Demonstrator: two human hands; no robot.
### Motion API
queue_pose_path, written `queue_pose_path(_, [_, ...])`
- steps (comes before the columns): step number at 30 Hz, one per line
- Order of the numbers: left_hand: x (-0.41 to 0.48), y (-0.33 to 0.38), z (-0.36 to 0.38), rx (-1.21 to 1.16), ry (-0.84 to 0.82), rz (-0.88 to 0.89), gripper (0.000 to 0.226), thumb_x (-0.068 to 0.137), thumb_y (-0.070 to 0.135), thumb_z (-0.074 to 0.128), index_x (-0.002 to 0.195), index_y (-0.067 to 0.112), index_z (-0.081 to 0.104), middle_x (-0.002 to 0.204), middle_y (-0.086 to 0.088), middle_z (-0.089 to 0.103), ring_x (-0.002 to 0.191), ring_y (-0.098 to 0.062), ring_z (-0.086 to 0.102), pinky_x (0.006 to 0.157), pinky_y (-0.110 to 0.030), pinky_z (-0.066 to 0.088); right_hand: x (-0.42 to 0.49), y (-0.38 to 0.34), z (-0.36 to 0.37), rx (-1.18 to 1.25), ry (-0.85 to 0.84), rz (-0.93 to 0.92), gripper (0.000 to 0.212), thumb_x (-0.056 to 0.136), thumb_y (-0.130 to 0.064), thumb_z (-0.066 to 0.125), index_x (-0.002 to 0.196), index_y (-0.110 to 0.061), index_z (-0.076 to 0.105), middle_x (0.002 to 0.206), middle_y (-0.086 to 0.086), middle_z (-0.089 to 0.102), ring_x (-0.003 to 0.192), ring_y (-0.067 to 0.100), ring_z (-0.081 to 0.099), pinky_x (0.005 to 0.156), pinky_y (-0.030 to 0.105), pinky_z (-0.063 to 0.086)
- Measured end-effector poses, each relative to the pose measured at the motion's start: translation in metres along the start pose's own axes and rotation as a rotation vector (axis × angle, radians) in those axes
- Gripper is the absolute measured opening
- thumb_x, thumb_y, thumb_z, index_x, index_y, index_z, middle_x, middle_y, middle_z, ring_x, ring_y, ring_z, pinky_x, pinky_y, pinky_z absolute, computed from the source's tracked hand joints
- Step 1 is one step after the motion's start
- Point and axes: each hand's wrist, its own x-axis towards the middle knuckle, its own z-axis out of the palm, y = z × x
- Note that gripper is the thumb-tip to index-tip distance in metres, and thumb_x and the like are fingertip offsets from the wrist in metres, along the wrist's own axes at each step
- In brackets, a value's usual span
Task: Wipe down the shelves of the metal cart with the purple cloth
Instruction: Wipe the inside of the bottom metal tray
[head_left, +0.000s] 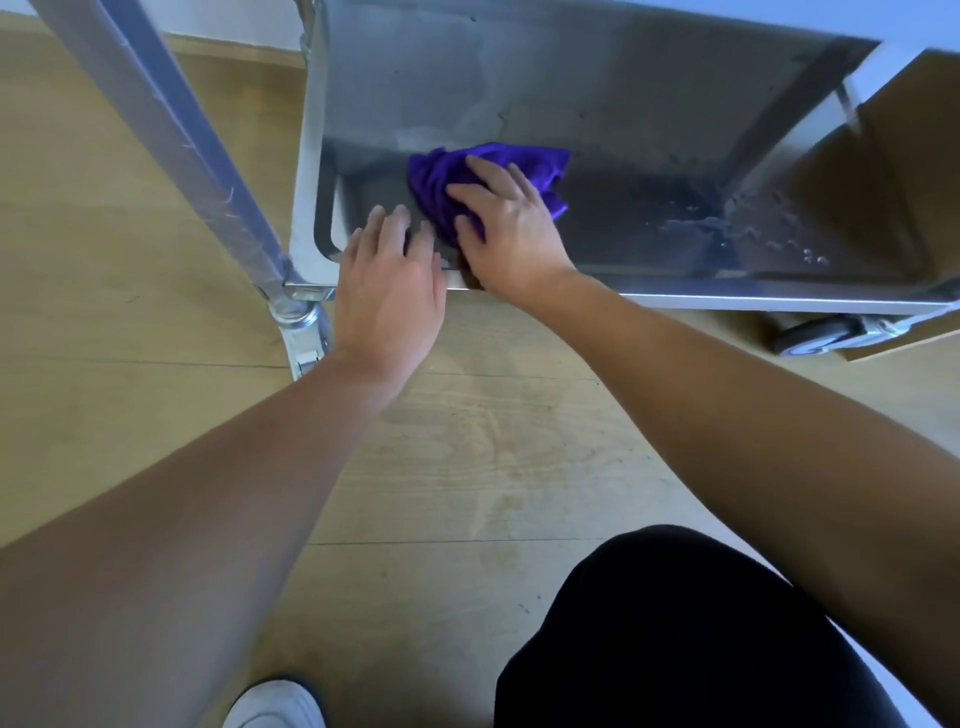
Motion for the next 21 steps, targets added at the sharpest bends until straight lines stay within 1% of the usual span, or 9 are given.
queue_pose_path(4, [0.0,0.002,0.004,0.0,0.015,-0.018,0.042,0.101,0.021,0.032,0.135,0.005,0.049,0.142,-0.017,0.045,0.14,-0.036,0.033,0.114,-0.047,0.029,0.036,0.002,0.003,0.046,-0.027,-0.025,0.04,0.098,-0.028,0.046,0.137,-0.025,0.052,0.156,0.001,0.033,0.145,0.031,0.025,0.119,0.046,0.019])
queue_pose_path(6, [-0.001,0.003,0.004,-0.002,0.01,-0.013,0.042,0.101,0.021,0.031,0.134,0.005,0.05,0.141,-0.017,0.045,0.139,-0.036,0.034,0.114,-0.047,0.029,0.052,0.014,-0.001,0.035,0.005,0.034,0.041,0.098,-0.029,0.045,0.138,-0.026,0.051,0.156,0.002,0.032,0.144,0.03,0.026,0.119,0.046,0.02])
queue_pose_path(10, [0.0,0.0,0.006,-0.019,0.005,0.004,0.041,0.103,0.023,0.031,0.135,0.007,0.049,0.144,-0.016,0.044,0.14,-0.033,0.033,0.115,-0.046,0.029,0.057,0.032,-0.008,0.034,0.086,0.224,0.041,0.098,-0.028,0.042,0.139,-0.026,0.049,0.157,0.003,0.03,0.144,0.031,0.025,0.118,0.045,0.022])
queue_pose_path(12, [0.0,-0.001,0.007,-0.029,0.0,0.001,0.042,0.104,0.025,0.03,0.137,0.008,0.048,0.146,-0.015,0.042,0.142,-0.032,0.031,0.116,-0.044,0.027,0.05,0.022,-0.005,0.009,0.105,0.249,0.04,0.098,-0.027,0.043,0.137,-0.026,0.051,0.156,0.003,0.032,0.142,0.032,0.027,0.117,0.044,0.023])
queue_pose_path(13, [0.0,-0.001,0.007,-0.033,-0.003,-0.004,0.042,0.104,0.025,0.03,0.137,0.008,0.048,0.147,-0.014,0.041,0.142,-0.031,0.03,0.116,-0.044,0.026,0.046,0.012,-0.001,-0.006,0.104,0.217,0.039,0.097,-0.026,0.043,0.135,-0.026,0.053,0.155,0.002,0.034,0.141,0.032,0.029,0.116,0.043,0.025])
queue_pose_path(15, [0.0,-0.001,0.006,-0.037,-0.004,-0.017,0.043,0.103,0.025,0.031,0.138,0.006,0.048,0.149,-0.015,0.04,0.143,-0.031,0.028,0.117,-0.044,0.023,0.041,-0.012,0.007,-0.015,0.061,0.085,0.038,0.097,-0.026,0.044,0.134,-0.027,0.054,0.154,0.0,0.036,0.14,0.031,0.031,0.116,0.042,0.026])
queue_pose_path(17, [-0.001,-0.001,0.005,-0.039,0.0,-0.021,0.044,0.103,0.025,0.032,0.138,0.004,0.047,0.149,-0.016,0.04,0.143,-0.032,0.028,0.118,-0.044,0.023,0.042,-0.027,0.013,0.022,0.012,-0.015,0.037,0.099,-0.026,0.044,0.135,-0.027,0.053,0.154,-0.002,0.036,0.143,0.029,0.029,0.118,0.042,0.022])
queue_pose_path(19, [0.0,-0.001,0.004,-0.047,0.005,-0.017,0.043,0.103,0.025,0.032,0.137,0.005,0.048,0.148,-0.015,0.041,0.143,-0.031,0.029,0.117,-0.044,0.024,0.049,-0.028,0.01,0.059,-0.002,-0.044,0.037,0.1,-0.025,0.044,0.136,-0.025,0.053,0.154,0.0,0.037,0.143,0.027,0.029,0.12,0.041,0.02])
queue_pose_path(21, [0.001,-0.002,0.004,-0.04,0.006,-0.01,0.041,0.103,0.025,0.032,0.135,0.008,0.049,0.147,-0.013,0.043,0.142,-0.031,0.031,0.116,-0.044,0.027,0.054,-0.019,0.006,0.058,0.001,-0.053,0.038,0.099,-0.026,0.047,0.136,-0.024,0.053,0.153,0.001,0.038,0.141,0.024,0.033,0.119,0.039,0.022])
